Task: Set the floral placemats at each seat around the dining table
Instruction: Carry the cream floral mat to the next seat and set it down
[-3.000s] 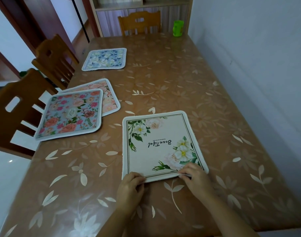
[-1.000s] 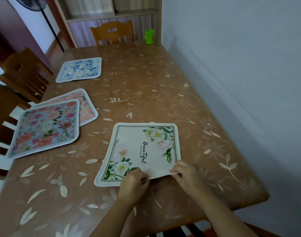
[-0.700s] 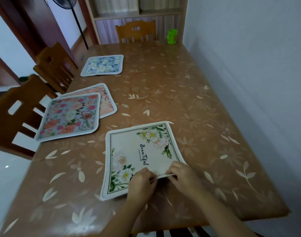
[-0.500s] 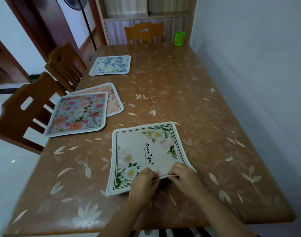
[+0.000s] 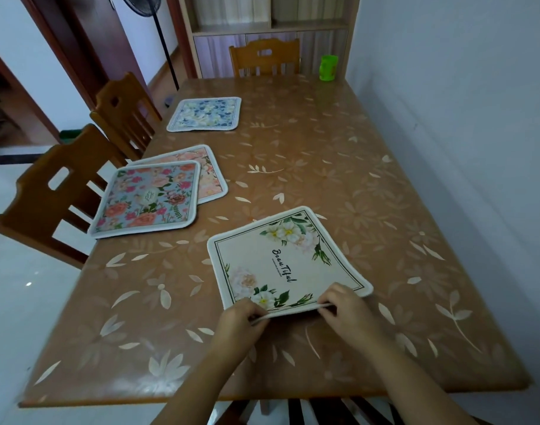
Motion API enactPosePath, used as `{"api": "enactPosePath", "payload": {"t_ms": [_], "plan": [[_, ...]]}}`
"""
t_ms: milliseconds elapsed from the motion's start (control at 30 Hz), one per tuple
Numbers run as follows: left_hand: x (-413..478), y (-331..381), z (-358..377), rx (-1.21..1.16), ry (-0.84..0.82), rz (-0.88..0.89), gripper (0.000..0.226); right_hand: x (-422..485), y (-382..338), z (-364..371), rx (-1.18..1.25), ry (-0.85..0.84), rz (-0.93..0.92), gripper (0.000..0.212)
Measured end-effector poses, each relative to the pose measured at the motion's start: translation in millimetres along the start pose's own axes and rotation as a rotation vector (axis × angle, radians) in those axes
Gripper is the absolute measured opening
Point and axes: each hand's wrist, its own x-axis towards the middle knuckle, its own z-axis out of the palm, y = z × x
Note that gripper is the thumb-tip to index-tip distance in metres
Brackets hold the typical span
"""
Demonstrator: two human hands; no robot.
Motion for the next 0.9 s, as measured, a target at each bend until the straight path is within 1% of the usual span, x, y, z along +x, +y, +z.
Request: {"api": "enactPosePath", "payload": {"t_ms": [133, 233, 333, 400, 500, 633, 767, 833, 900], "plan": [[5.5, 21.7, 15.9, -0.037, -0.064, 0.021, 0.004, -2.8, -23.5, 14.6, 0.057, -0.058, -0.067, 0.005], [7.0, 35.6, 25.3, -0.092, -0.039, 0.021, 0.002, -3.3, -26.6, 12.2, 0.123, -0.057, -0.036, 0.003], [5.6, 39.3, 27.1, -0.139, -0.049, 0.055, 0.008, -5.8, -17.5, 2.2, 0.135, -0.069, 0.009, 0.004], [4.6, 38.4, 26.6, -0.149, -0.044, 0.072, 0.011, -9.3, -7.6, -4.6, 0.123, -0.054, 0.041, 0.005], [4.1, 35.4, 25.8, -0.181, -0.004, 0.043, 0.013, -14.1, 9.2, -14.5, 0.099, 0.008, 0.100, 0.005], [6.8, 34.0, 28.7, -0.175, -0.042, 0.050, 0.010, -15.4, 22.7, -23.9, 0.081, 0.046, 0.115, 0.006], [12.5, 40.8, 35.5, -0.169, -0.060, 0.039, 0.010, -20.0, 20.9, -26.9, -0.001, 0.021, 0.037, 0.005], [15.7, 47.2, 40.8, -0.158, -0.062, 0.065, 0.008, -24.1, 13.3, -24.8, -0.018, 0.007, -0.029, 0.003], [18.2, 54.5, 48.2, -0.129, -0.099, 0.107, 0.006, -27.4, 9.2, -22.8, -0.007, -0.004, -0.046, 0.002]]}}
